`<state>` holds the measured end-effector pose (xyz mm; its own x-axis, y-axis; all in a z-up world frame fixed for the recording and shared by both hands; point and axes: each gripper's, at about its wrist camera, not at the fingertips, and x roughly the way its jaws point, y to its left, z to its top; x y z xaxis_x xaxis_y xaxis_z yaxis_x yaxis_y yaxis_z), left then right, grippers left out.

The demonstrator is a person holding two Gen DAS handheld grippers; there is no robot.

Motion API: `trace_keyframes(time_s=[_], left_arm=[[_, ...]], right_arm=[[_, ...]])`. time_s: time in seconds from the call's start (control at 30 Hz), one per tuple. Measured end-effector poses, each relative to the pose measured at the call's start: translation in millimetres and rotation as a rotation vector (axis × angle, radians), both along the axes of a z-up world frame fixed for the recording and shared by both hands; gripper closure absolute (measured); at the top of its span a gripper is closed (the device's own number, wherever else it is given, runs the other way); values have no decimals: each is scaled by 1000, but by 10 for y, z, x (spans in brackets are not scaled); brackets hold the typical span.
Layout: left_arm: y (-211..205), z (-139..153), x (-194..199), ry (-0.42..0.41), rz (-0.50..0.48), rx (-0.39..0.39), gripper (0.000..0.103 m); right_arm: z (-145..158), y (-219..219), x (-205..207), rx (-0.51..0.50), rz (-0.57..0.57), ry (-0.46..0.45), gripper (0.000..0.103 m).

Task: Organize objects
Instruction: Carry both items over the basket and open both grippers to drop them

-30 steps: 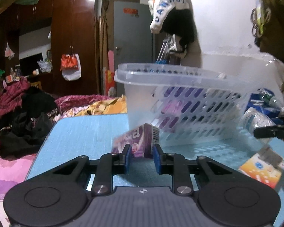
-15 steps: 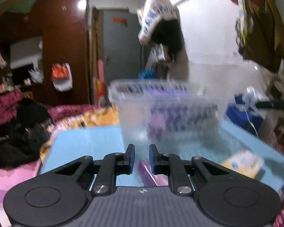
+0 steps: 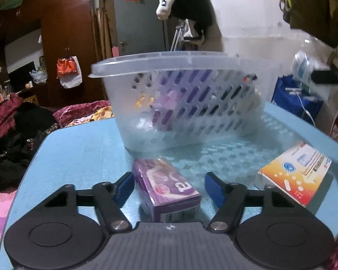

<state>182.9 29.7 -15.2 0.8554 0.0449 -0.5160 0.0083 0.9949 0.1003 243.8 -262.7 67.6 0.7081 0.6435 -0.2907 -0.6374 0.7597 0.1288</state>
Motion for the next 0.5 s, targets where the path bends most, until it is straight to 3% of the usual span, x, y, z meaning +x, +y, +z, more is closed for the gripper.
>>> trace_keyframes(time_s=[0.1,0.27,0.33,0.5], left_arm=[[-60,-27,-34,-10,12,51,48],[9,94,-139,-79,13,21,51],[42,268,-224,-136,0,-10,51],[-50,1000,-288,-295,-32,14,51]], right_arm=[[13,-13,-14,2,0,-5,46],[51,-37,-62,18,-1,-21,46],[96,-33,-76,26,-1,-34,46],[352,119,5,13,-7,-99,46]])
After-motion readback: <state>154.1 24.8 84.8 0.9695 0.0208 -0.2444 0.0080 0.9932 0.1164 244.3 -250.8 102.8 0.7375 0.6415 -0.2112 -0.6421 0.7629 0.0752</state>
